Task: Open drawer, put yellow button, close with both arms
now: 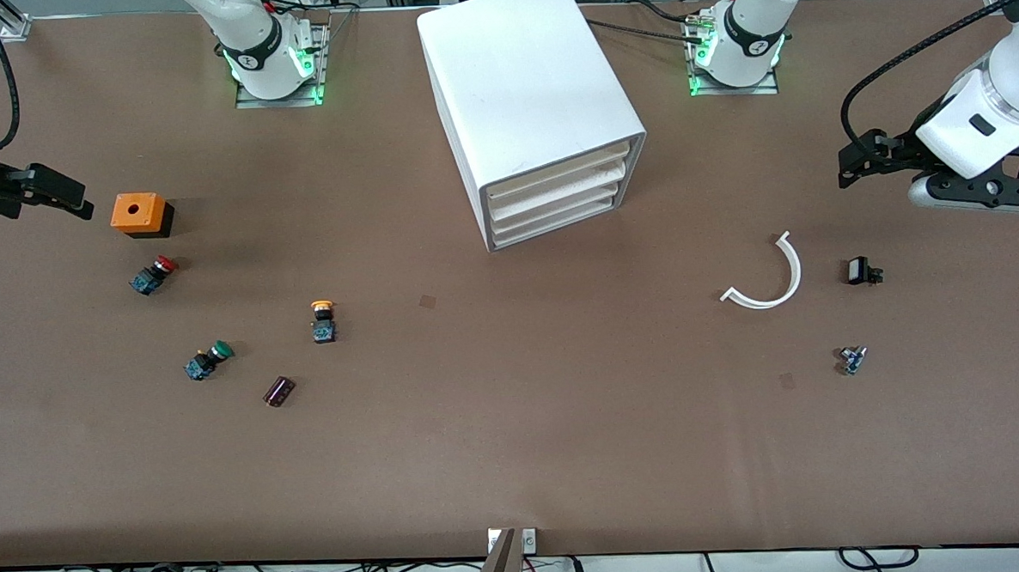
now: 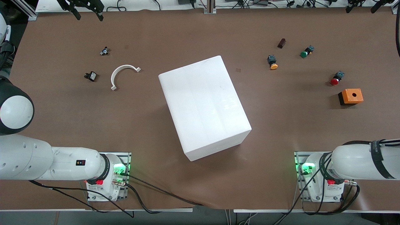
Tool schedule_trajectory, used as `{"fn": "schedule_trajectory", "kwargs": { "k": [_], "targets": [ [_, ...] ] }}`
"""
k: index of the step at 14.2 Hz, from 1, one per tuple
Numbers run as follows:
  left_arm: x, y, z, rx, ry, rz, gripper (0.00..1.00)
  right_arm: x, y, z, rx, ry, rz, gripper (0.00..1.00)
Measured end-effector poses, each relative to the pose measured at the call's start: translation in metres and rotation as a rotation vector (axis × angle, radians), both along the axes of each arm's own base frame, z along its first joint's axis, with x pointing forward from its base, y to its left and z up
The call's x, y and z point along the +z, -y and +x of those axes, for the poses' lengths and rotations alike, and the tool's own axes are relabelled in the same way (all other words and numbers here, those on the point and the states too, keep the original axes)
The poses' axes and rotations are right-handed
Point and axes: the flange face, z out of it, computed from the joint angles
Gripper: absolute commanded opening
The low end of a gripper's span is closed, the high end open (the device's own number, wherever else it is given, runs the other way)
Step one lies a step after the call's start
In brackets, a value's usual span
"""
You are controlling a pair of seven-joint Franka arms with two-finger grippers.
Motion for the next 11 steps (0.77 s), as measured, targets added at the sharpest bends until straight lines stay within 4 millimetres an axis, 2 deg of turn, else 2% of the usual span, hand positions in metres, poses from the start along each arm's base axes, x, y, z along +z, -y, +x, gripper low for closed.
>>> {"fn": "schedule_trajectory", "kwargs": {
  "k": [11],
  "targets": [
    [-0.0006,-0.0002,-0.0011,0.000,-0.009,0.001,1.00,-0.0005,0.0001,0.0003,0.010,0.002,0.000,1.00]
  ]
}}
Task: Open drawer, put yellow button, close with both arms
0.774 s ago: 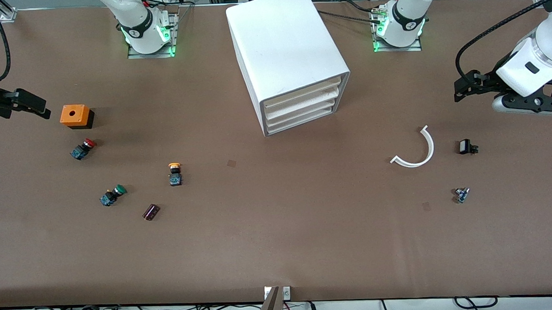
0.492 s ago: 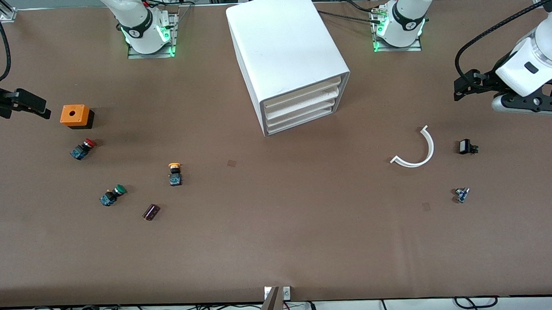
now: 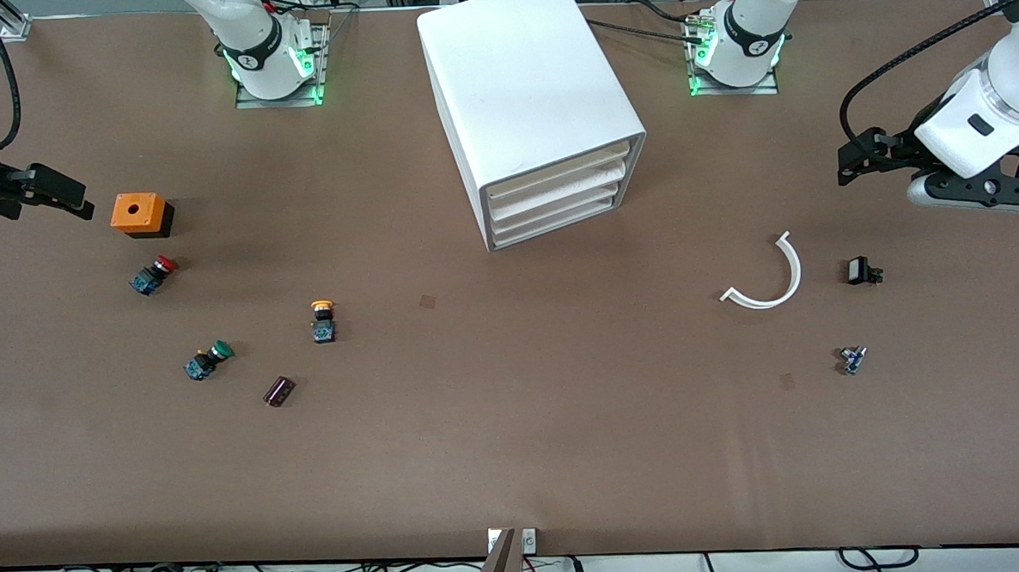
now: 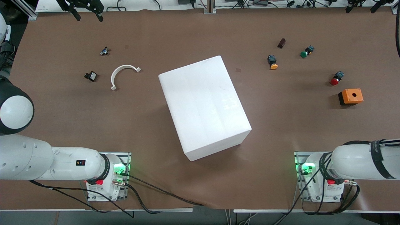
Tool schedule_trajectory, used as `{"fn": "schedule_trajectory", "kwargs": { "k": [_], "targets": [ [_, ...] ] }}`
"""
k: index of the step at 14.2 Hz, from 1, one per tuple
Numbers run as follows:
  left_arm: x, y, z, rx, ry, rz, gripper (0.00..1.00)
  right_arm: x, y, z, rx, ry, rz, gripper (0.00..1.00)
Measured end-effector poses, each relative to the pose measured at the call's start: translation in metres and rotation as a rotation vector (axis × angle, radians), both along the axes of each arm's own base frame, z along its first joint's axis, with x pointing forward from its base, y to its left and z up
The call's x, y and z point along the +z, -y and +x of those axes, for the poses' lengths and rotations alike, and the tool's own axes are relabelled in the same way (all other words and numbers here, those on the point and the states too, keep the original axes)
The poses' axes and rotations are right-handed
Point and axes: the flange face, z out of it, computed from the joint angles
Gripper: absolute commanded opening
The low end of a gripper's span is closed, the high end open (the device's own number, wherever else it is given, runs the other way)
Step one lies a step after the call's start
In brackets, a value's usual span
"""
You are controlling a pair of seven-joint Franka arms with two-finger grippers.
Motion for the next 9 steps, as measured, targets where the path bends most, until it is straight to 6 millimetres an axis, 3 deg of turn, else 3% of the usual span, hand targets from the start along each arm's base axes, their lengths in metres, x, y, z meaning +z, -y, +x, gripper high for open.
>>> {"fn": "schedule_trajectory", "kwargs": {
  "k": [6,9],
  "targets": [
    [-0.001,0.001,-0.002,-0.004,-0.014,0.001,1.00,-0.018,-0.007,0.007,0.014,-0.030,0.002,1.00],
    [-0.025,0.028,-0.016,-0.053,-0.184,-0.008,1.00,-0.040,-0.020,0.016,0.039,-0.070,0.003,1.00]
  ]
}}
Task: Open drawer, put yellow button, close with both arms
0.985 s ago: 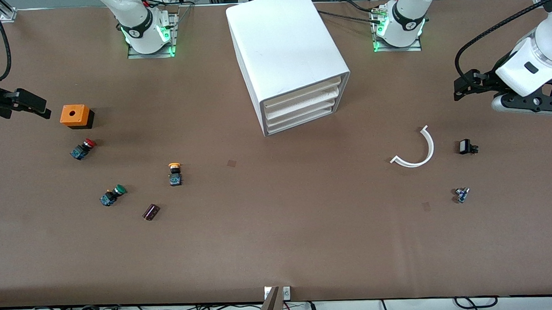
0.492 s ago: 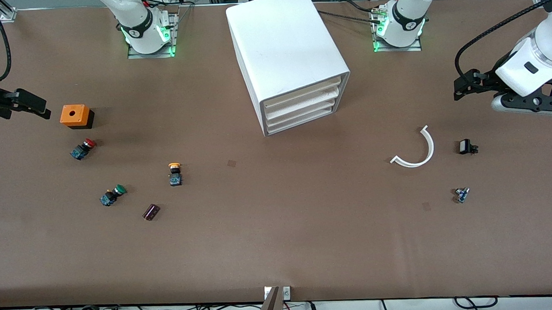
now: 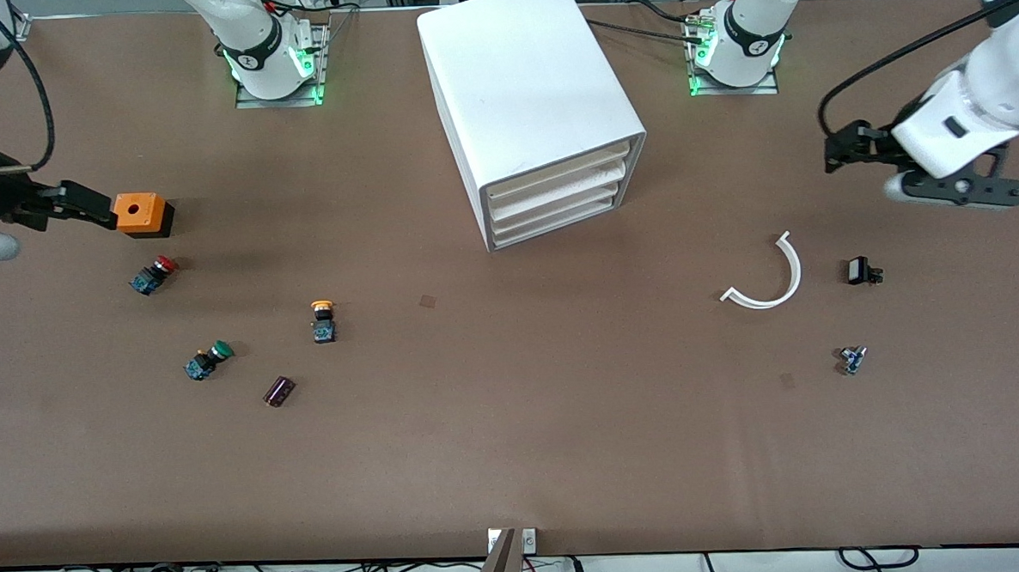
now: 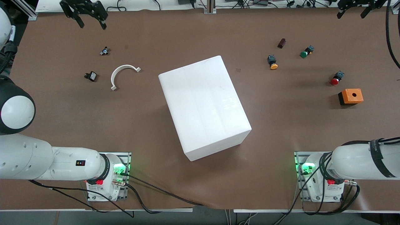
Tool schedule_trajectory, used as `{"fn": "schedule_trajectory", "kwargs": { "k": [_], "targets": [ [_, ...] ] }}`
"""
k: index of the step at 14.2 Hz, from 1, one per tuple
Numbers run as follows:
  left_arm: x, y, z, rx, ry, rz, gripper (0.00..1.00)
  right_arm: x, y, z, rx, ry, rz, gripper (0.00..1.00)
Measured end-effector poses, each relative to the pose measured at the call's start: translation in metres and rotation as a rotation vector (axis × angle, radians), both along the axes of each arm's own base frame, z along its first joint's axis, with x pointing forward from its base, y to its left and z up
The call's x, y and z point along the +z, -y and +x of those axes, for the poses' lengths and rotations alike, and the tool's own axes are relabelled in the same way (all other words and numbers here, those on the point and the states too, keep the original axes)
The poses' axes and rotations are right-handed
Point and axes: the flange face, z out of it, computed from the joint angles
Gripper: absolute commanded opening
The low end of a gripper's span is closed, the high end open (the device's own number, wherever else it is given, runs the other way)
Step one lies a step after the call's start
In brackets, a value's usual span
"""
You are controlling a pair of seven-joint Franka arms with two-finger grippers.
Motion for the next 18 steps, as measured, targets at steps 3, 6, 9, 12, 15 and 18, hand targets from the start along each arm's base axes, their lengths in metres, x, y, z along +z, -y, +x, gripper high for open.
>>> {"fn": "schedule_trajectory", "kwargs": {
  "k": [3,6,9,12,15,18],
  "targets": [
    [-0.037,0.039,-0.005,-0.047,-0.166,-0.083,1.00,-0.039,-0.022,0.013,0.038,-0.061,0.001,1.00],
    [-0.078,0.077,-0.001,-0.126,-0.265,-0.215,1.00,-0.087,-0.046,0.030,0.077,-0.104,0.001,1.00],
    [-0.104,0.095,0.007,-0.212,-0.295,-0.493,1.00,-0.134,-0.064,0.043,0.107,-0.139,-0.001,1.00],
    [-0.146,0.098,0.010,-0.217,-0.218,-0.783,1.00,-0.182,-0.087,0.054,0.141,-0.152,-0.003,1.00],
    [-0.198,0.115,0.000,-0.173,-0.167,-1.009,0.90,-0.223,-0.117,0.061,0.186,-0.147,-0.005,1.00],
    [-0.246,0.145,-0.011,-0.161,-0.210,-1.146,0.88,-0.277,-0.132,0.070,0.192,-0.121,-0.005,1.00]
  ]
}}
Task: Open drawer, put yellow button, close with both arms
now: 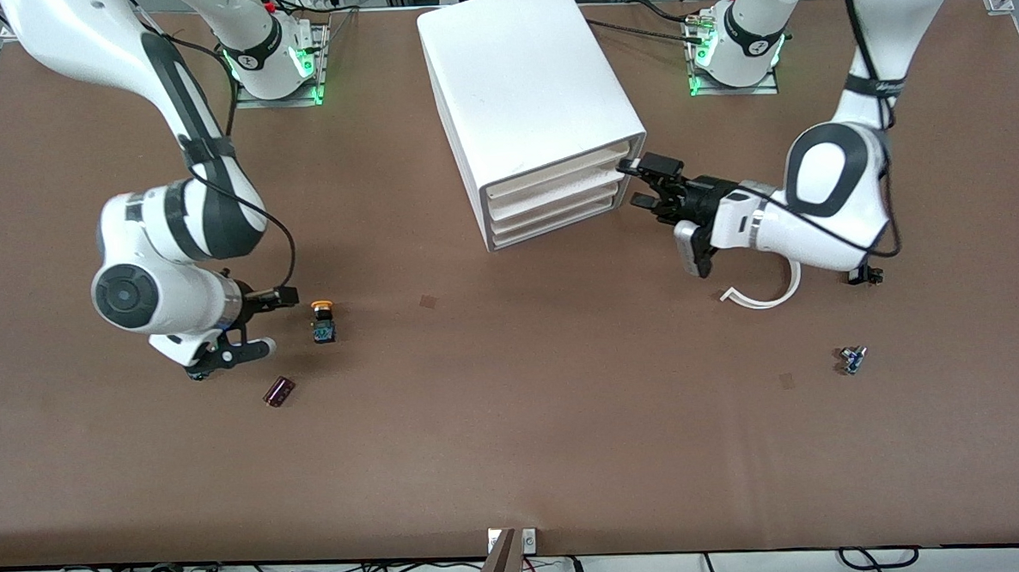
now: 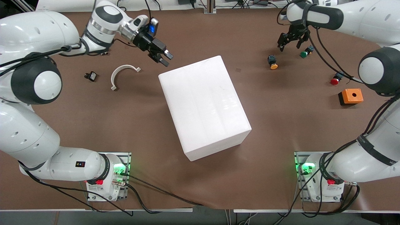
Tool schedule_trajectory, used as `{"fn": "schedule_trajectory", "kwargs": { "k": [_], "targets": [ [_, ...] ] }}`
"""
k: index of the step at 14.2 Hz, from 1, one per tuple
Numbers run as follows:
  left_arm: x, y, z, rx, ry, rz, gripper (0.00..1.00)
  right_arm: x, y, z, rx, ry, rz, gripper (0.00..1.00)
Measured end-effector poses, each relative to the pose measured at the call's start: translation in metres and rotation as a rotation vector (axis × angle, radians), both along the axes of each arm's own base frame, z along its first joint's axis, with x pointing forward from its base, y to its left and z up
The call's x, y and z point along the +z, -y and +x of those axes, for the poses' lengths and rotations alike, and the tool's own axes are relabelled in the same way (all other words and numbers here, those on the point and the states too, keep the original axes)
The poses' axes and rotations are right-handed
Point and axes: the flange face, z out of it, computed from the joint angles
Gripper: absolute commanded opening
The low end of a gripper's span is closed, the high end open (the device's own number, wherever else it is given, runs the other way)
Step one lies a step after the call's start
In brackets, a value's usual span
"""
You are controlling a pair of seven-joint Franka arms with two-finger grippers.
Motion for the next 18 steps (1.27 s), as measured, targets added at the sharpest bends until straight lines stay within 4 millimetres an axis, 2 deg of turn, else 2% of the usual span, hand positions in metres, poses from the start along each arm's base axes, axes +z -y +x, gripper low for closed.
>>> {"fn": "schedule_trajectory", "kwargs": {
  "k": [3,6,8,10,11,14,15,16,17,18],
  "targets": [
    [-0.020,0.013,-0.004,-0.006,-0.017,-0.046,0.88,-0.039,-0.011,0.003,-0.027,0.008,0.019,1.00],
    [-0.035,0.010,-0.011,-0.027,0.020,-0.093,0.83,-0.060,-0.043,-0.003,-0.012,0.012,0.026,1.00],
    [-0.050,0.009,-0.024,-0.028,0.026,-0.138,0.74,-0.072,-0.049,-0.007,-0.006,-0.005,0.021,1.00],
    [-0.064,0.010,-0.038,-0.023,0.018,-0.175,0.63,-0.083,-0.046,-0.008,-0.009,-0.016,0.016,1.00],
    [-0.068,0.013,-0.045,-0.024,0.010,-0.186,0.54,-0.087,-0.045,-0.008,-0.010,-0.016,0.016,0.92],
    [-0.074,0.021,-0.056,-0.019,-0.014,-0.207,0.27,-0.097,-0.044,-0.009,-0.012,-0.025,0.013,0.57],
    [-0.075,0.022,-0.058,-0.020,-0.016,-0.209,0.13,-0.099,-0.044,-0.009,-0.012,-0.027,0.012,0.39],
    [-0.075,0.022,-0.058,-0.021,-0.016,-0.209,0.05,-0.100,-0.043,-0.010,-0.012,-0.029,0.011,0.21],
    [-0.074,0.022,-0.058,-0.021,-0.016,-0.212,0.02,-0.100,-0.043,-0.009,-0.013,-0.030,0.011,0.08],
    [-0.073,0.023,-0.057,-0.021,-0.009,-0.219,0.01,-0.099,-0.041,-0.008,-0.016,-0.026,0.010,0.03]
  ]
}}
